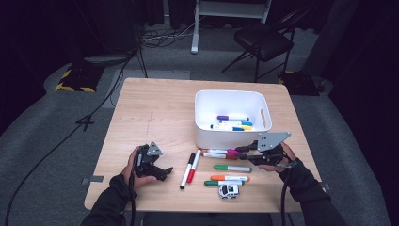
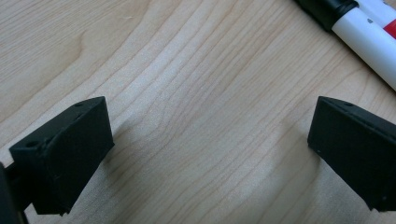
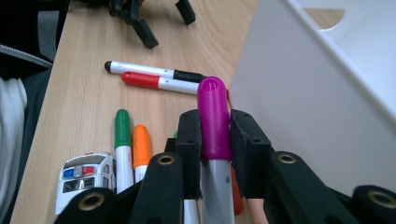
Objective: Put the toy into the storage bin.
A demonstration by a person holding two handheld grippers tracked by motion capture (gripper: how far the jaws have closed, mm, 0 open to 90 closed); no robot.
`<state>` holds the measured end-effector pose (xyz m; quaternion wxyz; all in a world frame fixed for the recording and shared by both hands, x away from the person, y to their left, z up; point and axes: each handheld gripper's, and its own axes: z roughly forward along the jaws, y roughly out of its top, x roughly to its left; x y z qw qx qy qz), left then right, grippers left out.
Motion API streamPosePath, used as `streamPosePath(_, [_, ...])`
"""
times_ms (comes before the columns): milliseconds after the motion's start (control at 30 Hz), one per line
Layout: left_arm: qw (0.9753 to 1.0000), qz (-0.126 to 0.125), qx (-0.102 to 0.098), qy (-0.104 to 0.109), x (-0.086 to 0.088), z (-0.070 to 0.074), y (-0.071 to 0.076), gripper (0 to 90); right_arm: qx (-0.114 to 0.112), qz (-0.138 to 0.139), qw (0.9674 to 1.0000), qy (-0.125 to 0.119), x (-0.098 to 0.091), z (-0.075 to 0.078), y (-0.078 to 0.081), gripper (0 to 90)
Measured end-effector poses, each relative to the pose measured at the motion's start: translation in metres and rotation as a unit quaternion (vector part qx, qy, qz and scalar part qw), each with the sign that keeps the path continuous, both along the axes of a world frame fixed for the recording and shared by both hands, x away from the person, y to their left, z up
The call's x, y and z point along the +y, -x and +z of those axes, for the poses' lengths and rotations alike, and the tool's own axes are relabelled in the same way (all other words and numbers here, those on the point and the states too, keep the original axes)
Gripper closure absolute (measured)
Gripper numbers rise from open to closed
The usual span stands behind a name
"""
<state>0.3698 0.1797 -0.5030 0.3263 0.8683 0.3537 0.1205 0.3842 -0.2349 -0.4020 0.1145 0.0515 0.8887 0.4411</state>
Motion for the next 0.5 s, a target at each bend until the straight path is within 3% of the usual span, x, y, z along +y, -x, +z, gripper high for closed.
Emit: streamPosePath(500, [1.0, 0.0, 0.0, 0.0, 0.0, 0.0, 0.0, 0.2, -0.046, -0.031, 0.9985, -0.001, -0.024, 0.055, 0.002, 74.6])
